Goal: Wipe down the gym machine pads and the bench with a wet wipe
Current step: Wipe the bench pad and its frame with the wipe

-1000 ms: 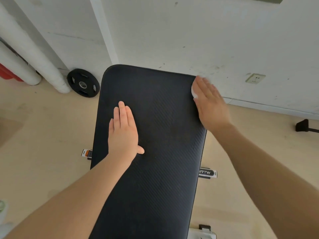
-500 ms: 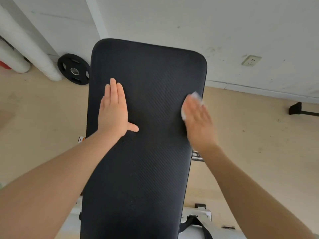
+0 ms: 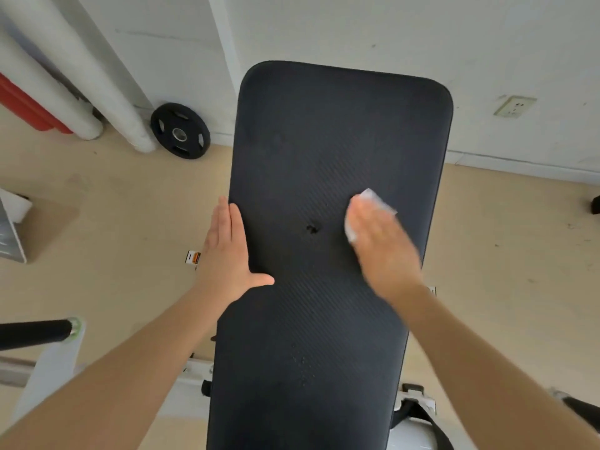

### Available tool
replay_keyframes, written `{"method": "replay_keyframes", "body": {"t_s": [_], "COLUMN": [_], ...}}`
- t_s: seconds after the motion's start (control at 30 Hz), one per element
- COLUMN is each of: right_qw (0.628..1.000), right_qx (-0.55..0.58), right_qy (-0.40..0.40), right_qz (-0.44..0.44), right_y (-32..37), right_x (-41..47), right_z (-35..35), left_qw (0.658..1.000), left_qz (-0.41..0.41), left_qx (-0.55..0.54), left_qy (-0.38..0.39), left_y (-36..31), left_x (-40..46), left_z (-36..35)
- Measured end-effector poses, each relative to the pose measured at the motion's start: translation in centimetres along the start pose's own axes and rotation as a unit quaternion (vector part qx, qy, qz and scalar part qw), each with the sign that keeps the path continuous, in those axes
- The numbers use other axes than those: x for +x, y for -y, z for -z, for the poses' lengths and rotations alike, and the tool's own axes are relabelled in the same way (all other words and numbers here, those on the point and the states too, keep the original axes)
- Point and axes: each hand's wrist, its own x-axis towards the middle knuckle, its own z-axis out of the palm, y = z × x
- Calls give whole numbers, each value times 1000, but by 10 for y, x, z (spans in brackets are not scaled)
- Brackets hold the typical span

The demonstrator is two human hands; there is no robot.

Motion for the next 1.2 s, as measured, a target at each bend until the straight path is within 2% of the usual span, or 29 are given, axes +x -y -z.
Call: {"method": "replay_keyframes", "body": {"t_s": [0.13,0.2,0.27,0.33,0.43,0.53,0.6,0.67,0.73,0.8,0.83,0.97,1.07,1.13,1.2], "right_qw": [988,984,992,998,997,993,993,990,992,989,989,972,955,949,938], "right_qx": [-33,-25,-25,-57,-46,-50,-96,-134,-105,-124,-136,-198,-204,-278,-324], "right_qy": [-21,-45,-60,-24,41,48,31,26,1,-17,-28,67,130,70,-42], "right_qz": [-146,-170,-107,-6,44,95,67,-25,-77,-79,-50,110,173,127,119], "right_y": [-34,-19,9,43,73,56,30,4,-5,12,23,88,106,98,82], "right_x": [28,36,31,13,-16,-15,6,30,49,58,57,15,-7,7,38], "right_z": [21,13,-7,-29,-37,-29,-16,-3,14,14,7,-24,-30,-14,7], "left_qw": [999,998,997,997,996,995,995,996,997,997,998,997,997,997,997], "left_qz": [-18,-32,-43,-43,-35,-26,-24,-24,-25,-34,-39,-43,-54,-56,-66], "left_qx": [-9,15,39,51,70,88,93,82,73,63,57,57,49,48,39], "left_qy": [33,44,42,34,31,32,34,32,28,15,10,16,15,21,21], "left_y": [7,14,19,18,15,13,12,12,15,17,18,22,24,26,29], "left_x": [5,6,6,5,4,2,2,3,4,5,5,5,5,6,7], "left_z": [-3,-2,-1,-1,-2,-1,-1,-3,-5,-7,-8,-8,-8,-8,-9]}}
